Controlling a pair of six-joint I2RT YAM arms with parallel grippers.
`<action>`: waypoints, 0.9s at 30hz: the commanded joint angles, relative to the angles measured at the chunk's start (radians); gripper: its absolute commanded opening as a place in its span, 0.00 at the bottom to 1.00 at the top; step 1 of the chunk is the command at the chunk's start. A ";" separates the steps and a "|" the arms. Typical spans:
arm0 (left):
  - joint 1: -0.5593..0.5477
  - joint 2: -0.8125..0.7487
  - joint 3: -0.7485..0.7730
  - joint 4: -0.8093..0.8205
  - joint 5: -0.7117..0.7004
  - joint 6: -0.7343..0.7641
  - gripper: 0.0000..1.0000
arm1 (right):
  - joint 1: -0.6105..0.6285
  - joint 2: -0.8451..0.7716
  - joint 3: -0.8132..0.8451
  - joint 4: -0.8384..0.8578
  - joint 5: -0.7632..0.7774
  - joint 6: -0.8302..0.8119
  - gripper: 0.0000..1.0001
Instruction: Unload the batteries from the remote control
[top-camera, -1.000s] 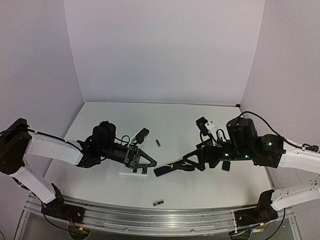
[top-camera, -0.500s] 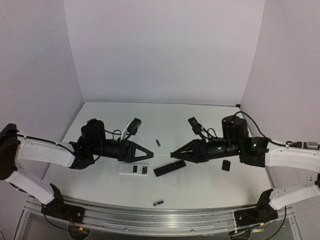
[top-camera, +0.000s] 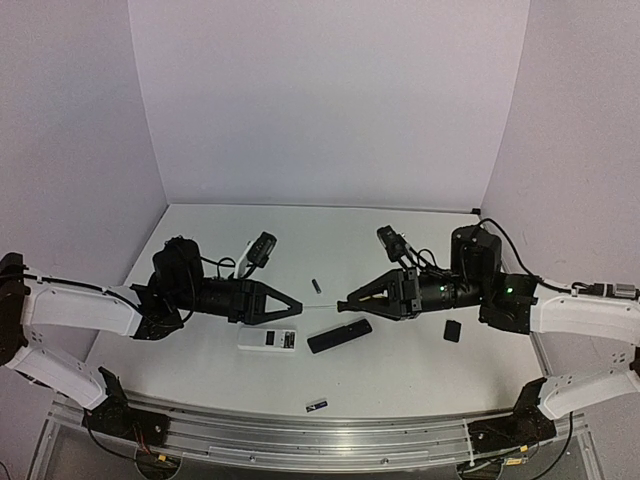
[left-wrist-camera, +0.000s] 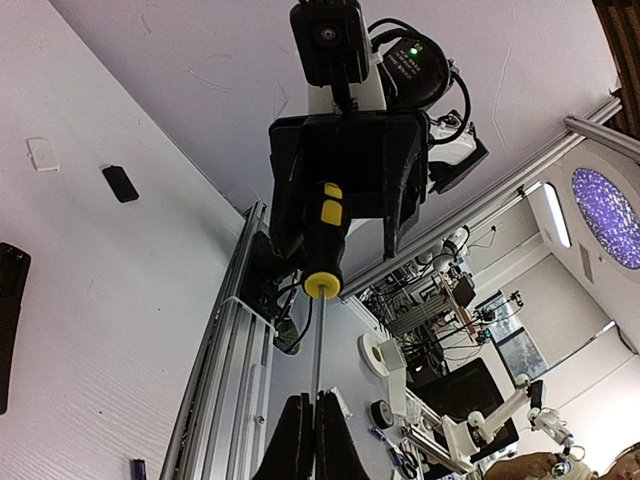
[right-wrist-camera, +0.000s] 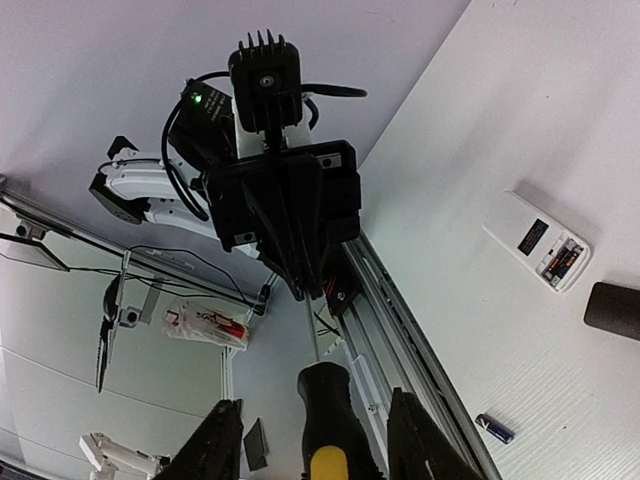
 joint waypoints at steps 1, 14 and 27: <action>0.004 -0.006 0.029 -0.052 -0.025 0.014 0.00 | 0.005 -0.006 0.016 0.081 -0.045 0.018 0.28; 0.004 -0.080 0.045 -0.370 -0.244 0.055 0.99 | 0.005 0.031 0.055 -0.113 0.122 -0.032 0.00; 0.004 -0.120 -0.147 -0.568 -0.471 -0.148 1.00 | 0.005 0.055 0.128 -0.430 0.414 -0.211 0.00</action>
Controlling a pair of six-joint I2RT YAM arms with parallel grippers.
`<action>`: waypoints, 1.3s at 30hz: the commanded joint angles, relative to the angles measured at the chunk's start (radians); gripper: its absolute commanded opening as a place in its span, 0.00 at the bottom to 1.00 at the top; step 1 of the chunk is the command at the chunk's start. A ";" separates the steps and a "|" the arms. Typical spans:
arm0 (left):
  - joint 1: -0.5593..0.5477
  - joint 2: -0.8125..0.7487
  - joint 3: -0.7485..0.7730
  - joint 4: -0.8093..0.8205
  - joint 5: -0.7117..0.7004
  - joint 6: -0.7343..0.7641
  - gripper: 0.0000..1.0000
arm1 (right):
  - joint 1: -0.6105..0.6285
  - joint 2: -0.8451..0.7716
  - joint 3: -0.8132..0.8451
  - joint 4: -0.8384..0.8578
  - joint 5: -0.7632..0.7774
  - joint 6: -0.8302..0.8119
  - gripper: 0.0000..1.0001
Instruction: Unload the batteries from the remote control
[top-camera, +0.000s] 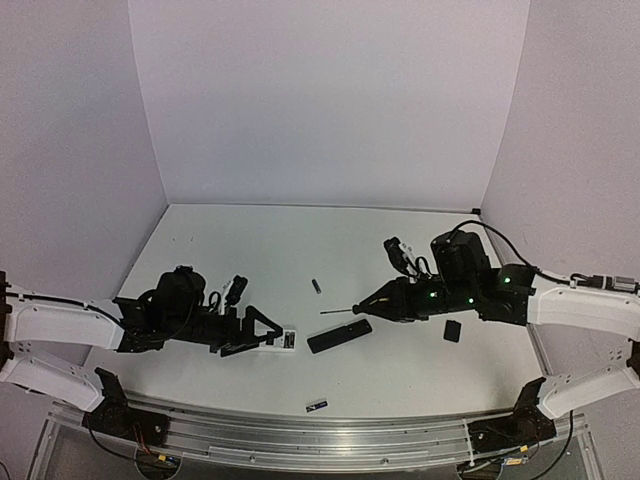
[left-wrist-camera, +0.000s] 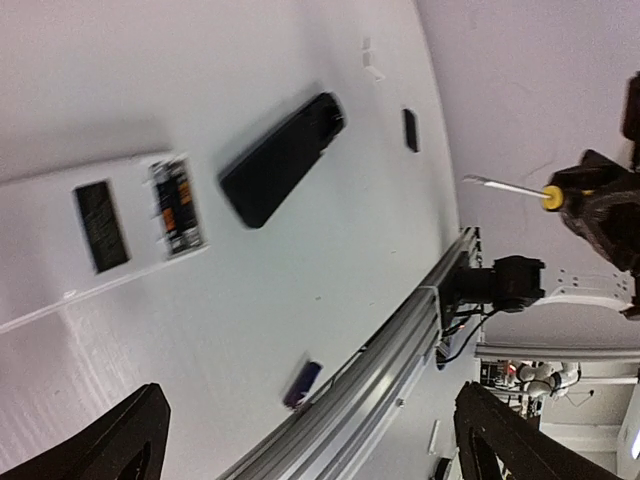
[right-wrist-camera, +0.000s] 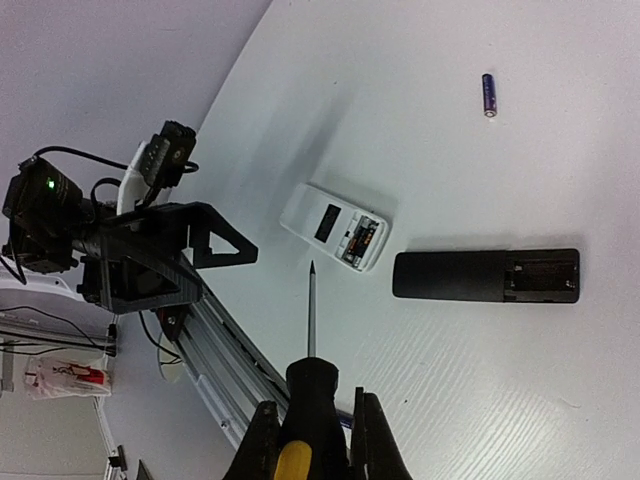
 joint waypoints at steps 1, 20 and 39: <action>0.002 0.030 -0.029 -0.028 -0.071 -0.061 1.00 | 0.003 0.024 0.053 -0.046 0.062 -0.062 0.00; 0.002 0.242 0.062 -0.065 -0.208 -0.063 1.00 | 0.003 0.035 0.060 -0.044 0.100 -0.086 0.00; 0.029 0.440 0.266 -0.134 -0.283 0.034 0.99 | 0.003 0.100 0.081 -0.045 0.049 -0.126 0.00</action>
